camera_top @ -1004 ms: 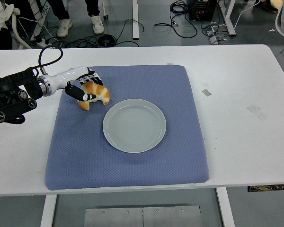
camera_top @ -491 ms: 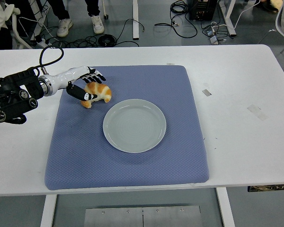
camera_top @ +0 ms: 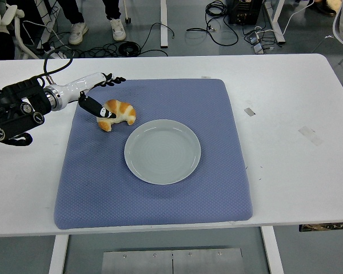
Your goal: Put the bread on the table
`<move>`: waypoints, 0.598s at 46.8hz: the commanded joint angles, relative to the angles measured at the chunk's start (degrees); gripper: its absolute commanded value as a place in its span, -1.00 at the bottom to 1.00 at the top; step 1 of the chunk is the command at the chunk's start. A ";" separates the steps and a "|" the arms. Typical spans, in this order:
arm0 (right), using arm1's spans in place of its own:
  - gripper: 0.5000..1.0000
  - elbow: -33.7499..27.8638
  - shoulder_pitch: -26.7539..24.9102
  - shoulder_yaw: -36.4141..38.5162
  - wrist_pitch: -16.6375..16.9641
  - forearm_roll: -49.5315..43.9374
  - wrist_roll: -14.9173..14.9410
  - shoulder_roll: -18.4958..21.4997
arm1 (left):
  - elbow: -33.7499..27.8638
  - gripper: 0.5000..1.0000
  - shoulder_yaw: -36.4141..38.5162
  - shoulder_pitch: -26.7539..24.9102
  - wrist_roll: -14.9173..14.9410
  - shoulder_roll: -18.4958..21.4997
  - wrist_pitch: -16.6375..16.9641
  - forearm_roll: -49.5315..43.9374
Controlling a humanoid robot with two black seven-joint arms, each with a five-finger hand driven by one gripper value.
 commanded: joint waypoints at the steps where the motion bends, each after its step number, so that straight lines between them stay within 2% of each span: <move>1: 1.00 0.00 0.00 0.04 0.00 0.00 0.00 0.00 | -0.25 0.91 -0.58 -0.02 0.00 0.04 0.00 -1.23; 9: 1.00 0.00 0.00 0.04 0.00 0.00 0.00 0.00 | -0.60 0.92 -3.04 -0.02 0.26 0.30 -1.05 -3.77; 16: 1.00 0.00 0.00 0.04 0.00 0.00 0.00 0.00 | -0.69 0.92 -10.51 0.60 0.44 0.30 -1.40 -16.07; 21: 1.00 0.00 0.00 0.04 0.00 0.00 0.00 0.00 | -0.78 0.92 -11.83 0.16 0.44 0.21 -1.40 -24.51; 28: 1.00 0.00 0.00 -0.05 0.00 0.00 0.00 0.00 | -0.78 0.92 -15.16 1.21 0.18 0.12 -1.49 -29.09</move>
